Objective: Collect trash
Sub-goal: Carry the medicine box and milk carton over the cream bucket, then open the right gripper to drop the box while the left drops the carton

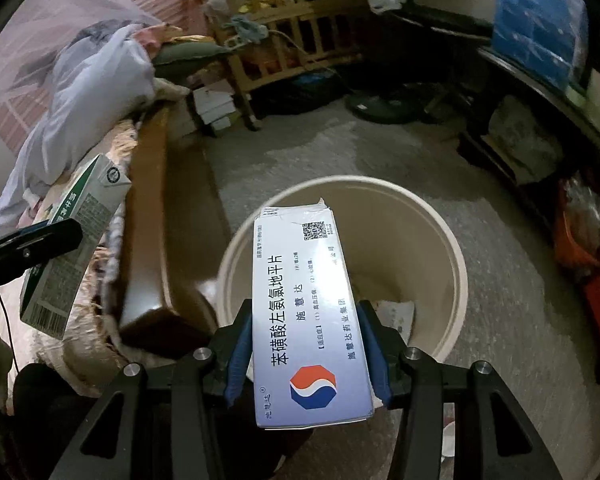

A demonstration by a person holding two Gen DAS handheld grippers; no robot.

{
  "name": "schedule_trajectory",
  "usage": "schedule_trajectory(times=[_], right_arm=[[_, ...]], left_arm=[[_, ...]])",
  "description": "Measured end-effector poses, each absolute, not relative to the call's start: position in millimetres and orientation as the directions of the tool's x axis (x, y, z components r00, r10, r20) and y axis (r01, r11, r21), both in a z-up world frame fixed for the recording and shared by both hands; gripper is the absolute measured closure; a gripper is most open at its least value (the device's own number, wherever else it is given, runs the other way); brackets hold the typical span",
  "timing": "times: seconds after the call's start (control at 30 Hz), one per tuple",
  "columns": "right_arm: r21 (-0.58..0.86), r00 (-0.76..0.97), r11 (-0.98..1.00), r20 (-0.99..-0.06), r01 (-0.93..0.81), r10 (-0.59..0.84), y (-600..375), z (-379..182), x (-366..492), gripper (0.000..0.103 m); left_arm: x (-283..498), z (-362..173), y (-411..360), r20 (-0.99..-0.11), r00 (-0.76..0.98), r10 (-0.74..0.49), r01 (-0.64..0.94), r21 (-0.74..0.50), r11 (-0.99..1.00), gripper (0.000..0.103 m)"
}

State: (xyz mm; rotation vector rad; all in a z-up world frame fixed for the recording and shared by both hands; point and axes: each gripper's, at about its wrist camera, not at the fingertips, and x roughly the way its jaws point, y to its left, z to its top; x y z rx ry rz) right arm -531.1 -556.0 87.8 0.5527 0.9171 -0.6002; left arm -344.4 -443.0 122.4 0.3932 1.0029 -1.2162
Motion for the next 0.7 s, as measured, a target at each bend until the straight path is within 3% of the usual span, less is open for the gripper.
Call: schedule_trajectory(times=[0.7], right_arm=[[0.22,0.418,0.621,-0.888,0.752,-0.191,-587,38,-541,0.055]], left_arm=[[-363,101,-479,-0.806,-0.053,-0.59,0.907,-0.287,0.31,0.048]])
